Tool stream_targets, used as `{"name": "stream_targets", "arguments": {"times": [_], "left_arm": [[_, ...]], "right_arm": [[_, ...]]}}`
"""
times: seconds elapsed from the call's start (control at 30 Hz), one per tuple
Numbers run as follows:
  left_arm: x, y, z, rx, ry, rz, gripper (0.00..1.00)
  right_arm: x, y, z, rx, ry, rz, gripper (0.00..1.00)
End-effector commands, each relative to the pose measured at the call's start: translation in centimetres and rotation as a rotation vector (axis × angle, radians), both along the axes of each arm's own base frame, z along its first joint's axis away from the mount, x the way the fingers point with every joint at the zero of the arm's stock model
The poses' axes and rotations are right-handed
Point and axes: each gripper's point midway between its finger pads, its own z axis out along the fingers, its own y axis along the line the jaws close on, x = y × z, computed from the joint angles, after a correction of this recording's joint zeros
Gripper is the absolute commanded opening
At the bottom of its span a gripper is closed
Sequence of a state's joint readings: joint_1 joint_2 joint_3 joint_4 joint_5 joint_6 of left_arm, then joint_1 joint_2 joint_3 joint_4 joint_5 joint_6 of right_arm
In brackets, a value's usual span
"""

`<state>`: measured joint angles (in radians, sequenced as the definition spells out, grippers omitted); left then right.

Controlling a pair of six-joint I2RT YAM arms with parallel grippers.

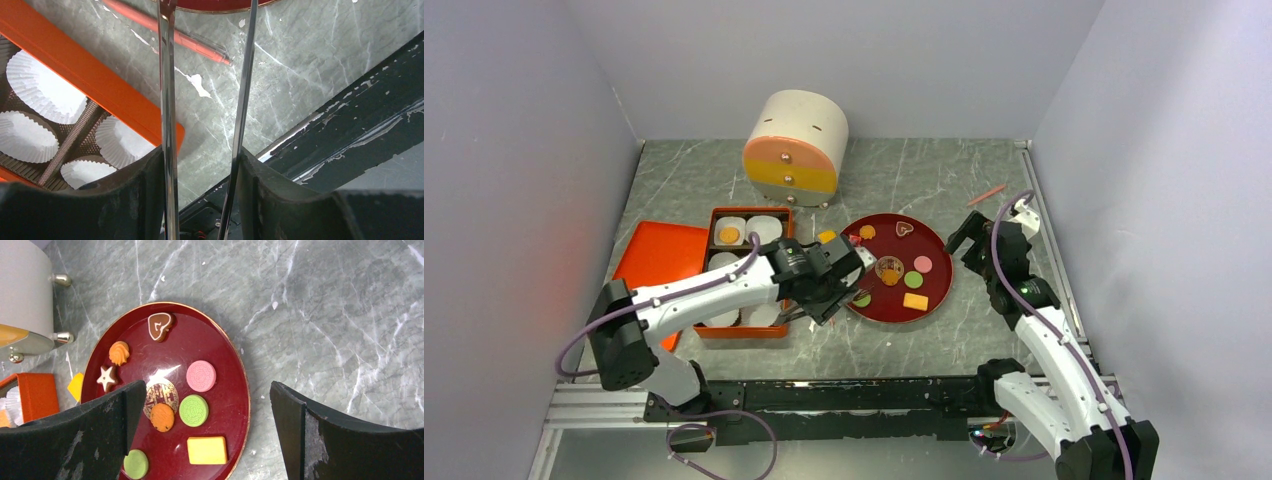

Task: Pack the cookies

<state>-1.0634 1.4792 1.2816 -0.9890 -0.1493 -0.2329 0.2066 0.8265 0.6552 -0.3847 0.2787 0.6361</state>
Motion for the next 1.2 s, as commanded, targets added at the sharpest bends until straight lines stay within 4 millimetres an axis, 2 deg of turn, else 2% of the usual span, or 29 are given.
{"name": "stream_targets", "arguments": {"times": [0.0,0.37,1.17], "left_arm": [[0.6,-0.7,0.9,0.026,-0.051,0.026,0.53],[0.0,-2.0,-0.3,0.09,-0.054,-0.026,0.56],[-0.4,-2.4,-3.0,0.187,-0.032,-0.04,0.57]], "right_arm": [[-0.1,-0.2,0.8,-0.001,-0.028,-0.009,1.0],[-0.2,-0.3,0.7,-0.005,-0.026,-0.013,1.0],[-0.3,-0.3,0.2,0.003,-0.015,-0.015,1.0]]}}
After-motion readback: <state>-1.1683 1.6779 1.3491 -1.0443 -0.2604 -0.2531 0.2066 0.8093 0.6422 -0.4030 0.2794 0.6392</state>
